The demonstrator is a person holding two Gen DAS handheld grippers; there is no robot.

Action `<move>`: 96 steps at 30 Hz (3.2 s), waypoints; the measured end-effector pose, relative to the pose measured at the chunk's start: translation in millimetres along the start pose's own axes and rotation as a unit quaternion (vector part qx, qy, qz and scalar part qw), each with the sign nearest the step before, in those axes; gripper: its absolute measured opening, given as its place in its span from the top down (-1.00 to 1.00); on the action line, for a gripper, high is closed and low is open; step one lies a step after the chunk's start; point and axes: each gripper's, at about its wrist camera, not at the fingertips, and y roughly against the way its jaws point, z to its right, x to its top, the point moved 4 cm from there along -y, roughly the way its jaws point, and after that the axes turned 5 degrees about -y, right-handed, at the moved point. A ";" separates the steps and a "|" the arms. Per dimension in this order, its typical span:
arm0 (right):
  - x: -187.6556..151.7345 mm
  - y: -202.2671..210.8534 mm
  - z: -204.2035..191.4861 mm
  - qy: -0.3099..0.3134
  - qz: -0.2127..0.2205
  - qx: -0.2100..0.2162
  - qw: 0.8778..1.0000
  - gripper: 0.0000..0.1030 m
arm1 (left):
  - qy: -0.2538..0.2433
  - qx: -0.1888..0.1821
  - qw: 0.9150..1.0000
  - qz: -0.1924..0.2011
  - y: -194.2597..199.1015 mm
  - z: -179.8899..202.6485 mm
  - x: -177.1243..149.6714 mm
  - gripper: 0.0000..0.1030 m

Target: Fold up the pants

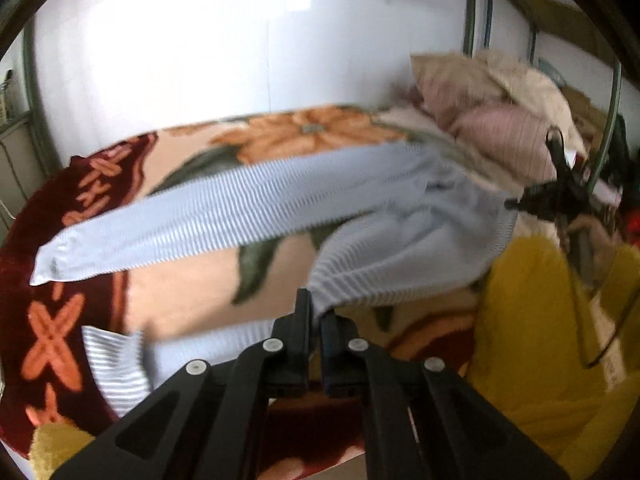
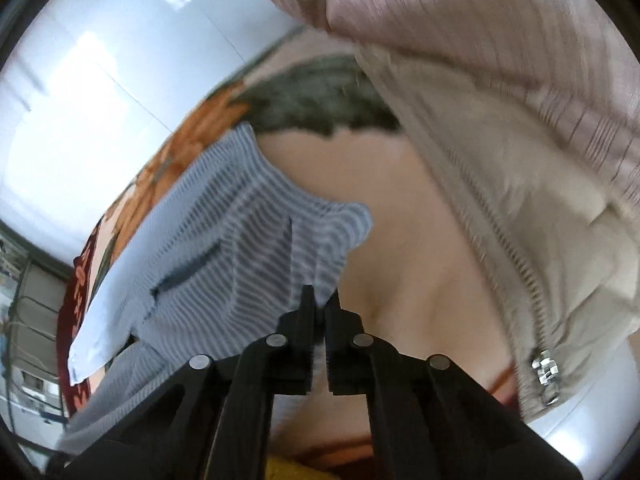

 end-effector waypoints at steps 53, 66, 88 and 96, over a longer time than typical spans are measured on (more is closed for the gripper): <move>107.6 -183.1 -146.5 0.114 -0.039 -0.077 0.990 0.21 | 0.094 0.161 0.976 -0.113 -222.5 -182.1 101.0 -0.43; 78.4 -104.0 -190.5 0.193 0.002 -0.042 0.980 0.09 | 0.090 0.144 0.982 -0.085 -153.0 -177.8 107.3 -0.47; -118.1 -51.0 -300.7 0.306 -0.085 0.048 0.947 0.09 | 0.145 0.135 0.973 -0.116 -48.5 -196.2 4.1 -0.51; -172.8 -60.3 -329.6 0.304 -0.122 0.065 0.943 0.09 | 0.172 0.087 0.970 -0.147 -62.8 -188.1 -30.9 -0.51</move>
